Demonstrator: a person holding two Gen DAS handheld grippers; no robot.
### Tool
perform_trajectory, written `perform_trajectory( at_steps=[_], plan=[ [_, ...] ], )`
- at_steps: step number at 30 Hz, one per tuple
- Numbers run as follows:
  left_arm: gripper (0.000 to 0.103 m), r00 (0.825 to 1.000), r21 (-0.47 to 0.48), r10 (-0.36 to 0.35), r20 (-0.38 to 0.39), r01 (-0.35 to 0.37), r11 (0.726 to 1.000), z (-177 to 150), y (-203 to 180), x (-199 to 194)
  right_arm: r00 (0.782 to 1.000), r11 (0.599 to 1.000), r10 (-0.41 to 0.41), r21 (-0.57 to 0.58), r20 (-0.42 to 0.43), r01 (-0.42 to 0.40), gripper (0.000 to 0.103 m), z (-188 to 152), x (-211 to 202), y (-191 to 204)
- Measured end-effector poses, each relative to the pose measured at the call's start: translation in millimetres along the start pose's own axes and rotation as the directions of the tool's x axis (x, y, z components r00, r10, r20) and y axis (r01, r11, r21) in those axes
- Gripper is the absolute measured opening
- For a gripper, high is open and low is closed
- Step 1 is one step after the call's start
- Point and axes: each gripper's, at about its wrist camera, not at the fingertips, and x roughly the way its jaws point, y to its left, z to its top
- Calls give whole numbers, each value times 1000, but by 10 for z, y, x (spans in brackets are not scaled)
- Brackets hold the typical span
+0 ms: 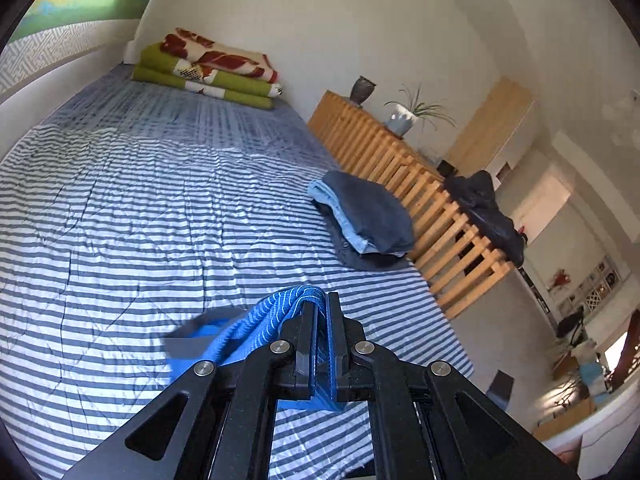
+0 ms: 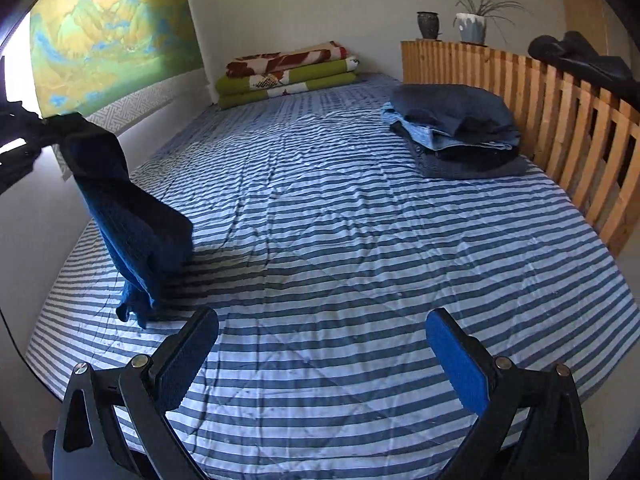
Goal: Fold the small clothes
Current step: 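Lift the briefs with the left tool and carry them toward the right tool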
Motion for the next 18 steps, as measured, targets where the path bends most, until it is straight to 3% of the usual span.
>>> perform_trajectory(
  at_steps=[2,3,6,8,10,11,12,14,16,18],
  plan=[
    [3,1000,-1,17,-2,-17,1000,-78,-75,-155,1000,1000,-4,13,-3,4,102,-1,-1,-82],
    [3,998,-4,59,-12,-59,998,-155,13,-211,1000,1000,-3,17,-5,3,102,-13,3,-108],
    [3,978,-102,193,-78,-201,974,-492,568,-413,1000,1000,17,18,-17,-17,102,-25,50,-107],
    [4,939,-139,301,-166,-325,935,-733,1060,-402,999,1000,29,3,-26,-29,102,-54,96,-61],
    [6,880,-163,395,-263,-444,881,-997,1505,-380,998,999,38,-17,-40,-39,102,-65,174,7],
    [6,855,-177,422,-302,-485,856,-1126,1681,-382,998,999,42,-25,-53,-43,102,-71,224,49],
    [7,841,-189,431,-327,-505,842,-1239,1808,-395,997,998,47,-29,-67,-49,102,-68,279,80],
    [14,839,-214,435,-328,-515,830,-1402,2062,-511,994,997,60,-35,-90,-63,102,-72,371,149],
    [34,847,-217,437,-303,-508,834,-1457,2066,-565,991,995,74,-51,-112,-81,102,-72,449,240],
    [48,850,-206,441,-288,-505,838,-1493,2039,-577,987,994,81,-67,-137,-91,102,-89,534,327]
  ],
)
